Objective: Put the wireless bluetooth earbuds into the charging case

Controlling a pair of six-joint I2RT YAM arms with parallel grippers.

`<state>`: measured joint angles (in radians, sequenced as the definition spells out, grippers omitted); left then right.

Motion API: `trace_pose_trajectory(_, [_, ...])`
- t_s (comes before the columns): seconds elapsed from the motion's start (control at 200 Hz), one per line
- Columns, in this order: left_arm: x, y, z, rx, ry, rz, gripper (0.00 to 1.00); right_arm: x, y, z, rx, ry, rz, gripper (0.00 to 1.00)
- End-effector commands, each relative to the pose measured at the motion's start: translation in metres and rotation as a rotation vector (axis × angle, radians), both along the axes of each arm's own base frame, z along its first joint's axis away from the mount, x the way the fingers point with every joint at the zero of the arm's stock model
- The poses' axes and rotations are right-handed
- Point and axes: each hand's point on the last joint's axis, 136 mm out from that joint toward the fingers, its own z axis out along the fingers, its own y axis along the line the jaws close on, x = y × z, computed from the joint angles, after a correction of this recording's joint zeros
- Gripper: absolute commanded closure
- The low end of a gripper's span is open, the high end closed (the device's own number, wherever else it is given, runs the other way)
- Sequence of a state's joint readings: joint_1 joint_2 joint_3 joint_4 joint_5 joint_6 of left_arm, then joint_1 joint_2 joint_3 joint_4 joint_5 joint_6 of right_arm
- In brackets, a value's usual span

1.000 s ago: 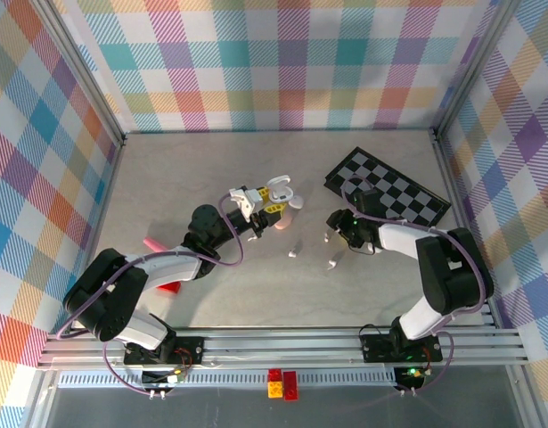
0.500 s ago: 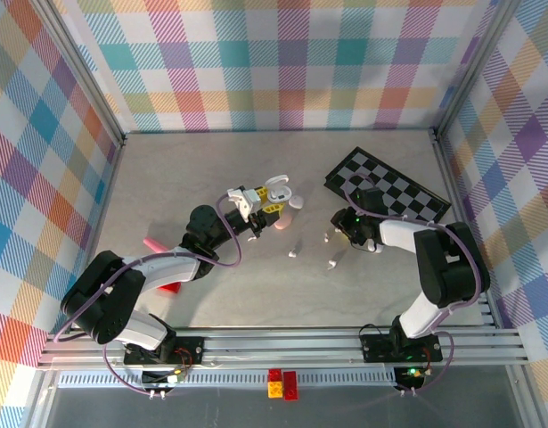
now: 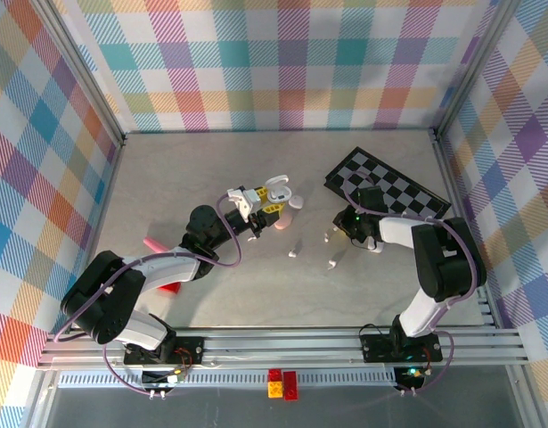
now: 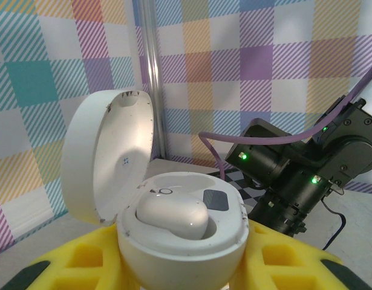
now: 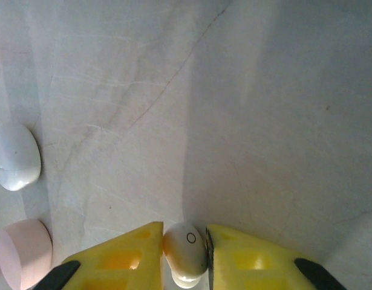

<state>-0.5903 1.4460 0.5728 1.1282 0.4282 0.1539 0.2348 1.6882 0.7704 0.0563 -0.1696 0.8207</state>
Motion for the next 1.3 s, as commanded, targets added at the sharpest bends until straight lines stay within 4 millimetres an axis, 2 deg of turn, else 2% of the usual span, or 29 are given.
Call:
trace_pose_trajectory(0.0, [-0.003, 0.005, 0.016, -0.029, -0.052, -0.004, 0.65, 0.000, -0.003, -0.010, -0.026, 0.017, 0.015, 0.78])
trace_pose_trajectory(0.14, [-0.003, 0.005, 0.015, -0.029, -0.051, -0.002, 0.65, -0.001, -0.003, -0.009, -0.030, 0.016, 0.021, 0.81])
trace_pose_trajectory(0.395, [-0.002, 0.005, 0.015, -0.028, -0.047, -0.002, 0.65, 0.001, -0.001, 0.005, -0.046, -0.049, 0.082, 0.81])
trace_pose_trajectory(0.59, [-0.001, 0.003, 0.012, -0.025, -0.041, -0.005, 0.65, -0.005, -0.002, 0.012, -0.080, -0.090, 0.137, 0.80])
trace_pose_trajectory(0.83, [0.002, 0.000, 0.003, -0.002, -0.027, -0.012, 0.65, -0.013, 0.002, 0.029, -0.118, -0.196, 0.239, 0.78])
trace_pose_trajectory(1.085, [0.002, -0.004, -0.011, 0.030, 0.001, -0.030, 0.65, -0.024, 0.014, 0.059, -0.159, -0.341, 0.350, 0.76])
trace_pose_trajectory(1.295, [0.004, -0.010, -0.024, 0.059, 0.032, -0.051, 0.65, -0.037, 0.031, 0.096, -0.192, -0.470, 0.446, 0.76])
